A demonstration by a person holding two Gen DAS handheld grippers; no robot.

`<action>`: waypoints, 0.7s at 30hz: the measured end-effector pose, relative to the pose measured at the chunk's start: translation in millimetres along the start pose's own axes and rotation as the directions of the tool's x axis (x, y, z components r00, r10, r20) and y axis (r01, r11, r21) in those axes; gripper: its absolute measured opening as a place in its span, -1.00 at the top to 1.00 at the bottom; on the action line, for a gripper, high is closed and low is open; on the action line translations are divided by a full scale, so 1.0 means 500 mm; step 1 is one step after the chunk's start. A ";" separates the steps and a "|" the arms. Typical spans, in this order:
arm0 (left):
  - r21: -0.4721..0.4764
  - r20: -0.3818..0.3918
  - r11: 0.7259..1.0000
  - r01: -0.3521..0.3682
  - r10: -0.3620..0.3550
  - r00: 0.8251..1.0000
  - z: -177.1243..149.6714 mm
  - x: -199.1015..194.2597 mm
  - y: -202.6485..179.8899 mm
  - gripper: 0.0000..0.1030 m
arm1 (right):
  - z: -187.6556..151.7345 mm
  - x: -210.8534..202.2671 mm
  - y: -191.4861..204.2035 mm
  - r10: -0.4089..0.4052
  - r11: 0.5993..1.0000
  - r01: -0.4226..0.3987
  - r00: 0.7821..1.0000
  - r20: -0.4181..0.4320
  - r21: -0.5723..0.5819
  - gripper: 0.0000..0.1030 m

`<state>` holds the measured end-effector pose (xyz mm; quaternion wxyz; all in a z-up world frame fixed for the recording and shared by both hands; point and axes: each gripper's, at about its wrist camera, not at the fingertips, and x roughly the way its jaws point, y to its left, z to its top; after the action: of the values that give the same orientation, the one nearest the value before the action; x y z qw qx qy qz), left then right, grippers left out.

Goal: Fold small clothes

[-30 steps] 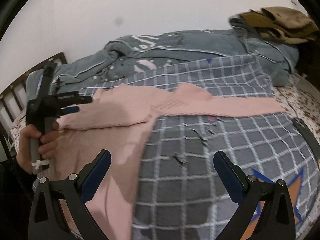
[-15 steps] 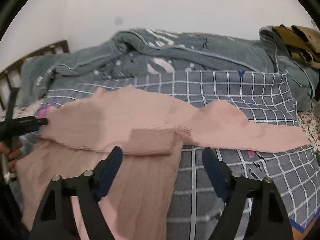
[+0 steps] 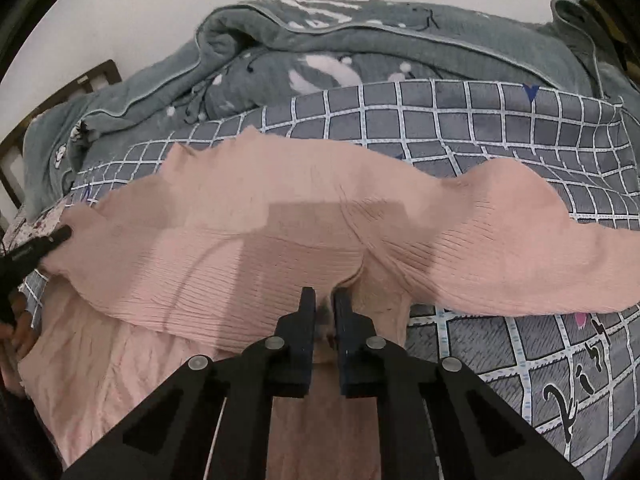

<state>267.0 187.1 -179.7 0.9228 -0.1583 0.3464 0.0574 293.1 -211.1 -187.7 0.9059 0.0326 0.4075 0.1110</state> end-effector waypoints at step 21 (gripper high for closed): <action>0.154 -0.015 0.983 -0.100 0.104 0.994 -0.044 -0.006 -0.045 -0.50 | -0.050 -0.232 -0.347 -0.210 0.970 0.180 0.959 0.191 0.163 -0.37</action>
<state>256.0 158.7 -187.6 0.9241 -0.0696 0.3679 0.0762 230.1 -407.2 -145.6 0.9451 0.0690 0.3190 -0.0128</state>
